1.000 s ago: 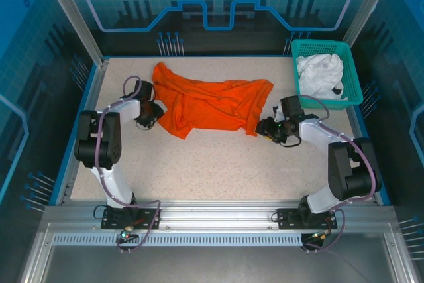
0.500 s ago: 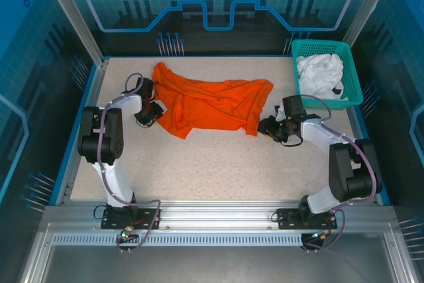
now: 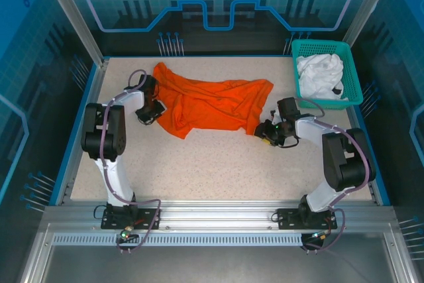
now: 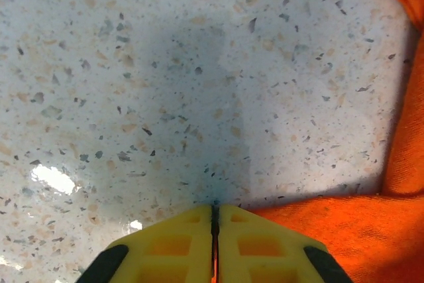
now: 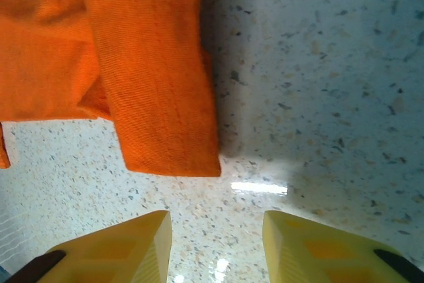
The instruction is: Fold and stack the t-shirts
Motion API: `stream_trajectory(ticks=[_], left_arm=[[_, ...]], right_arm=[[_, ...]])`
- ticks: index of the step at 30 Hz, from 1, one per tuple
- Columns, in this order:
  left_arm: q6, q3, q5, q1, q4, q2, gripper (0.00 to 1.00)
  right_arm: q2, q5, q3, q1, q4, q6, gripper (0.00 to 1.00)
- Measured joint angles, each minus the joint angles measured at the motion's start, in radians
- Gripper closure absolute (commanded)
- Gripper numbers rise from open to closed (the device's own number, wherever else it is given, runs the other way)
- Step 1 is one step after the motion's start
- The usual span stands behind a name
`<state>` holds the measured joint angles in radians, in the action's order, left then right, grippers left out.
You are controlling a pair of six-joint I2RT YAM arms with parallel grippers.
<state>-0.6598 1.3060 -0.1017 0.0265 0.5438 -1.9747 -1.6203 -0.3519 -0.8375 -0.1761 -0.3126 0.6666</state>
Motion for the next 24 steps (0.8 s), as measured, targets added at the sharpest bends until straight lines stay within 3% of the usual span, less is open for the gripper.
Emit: stream_trajectory(ticks=[10,24], left_arm=[[0.009,0.0,-0.011,0.01,-0.017,0.002,1.0],[0.009,-0.034,-0.022,0.05,-0.064,0.048,1.0]], right_arm=[[-0.046,0.0,-0.023,-0.007,0.015,0.011,0.62],[-0.137,-0.001,-0.083,-0.009,0.038,0.014,0.78]])
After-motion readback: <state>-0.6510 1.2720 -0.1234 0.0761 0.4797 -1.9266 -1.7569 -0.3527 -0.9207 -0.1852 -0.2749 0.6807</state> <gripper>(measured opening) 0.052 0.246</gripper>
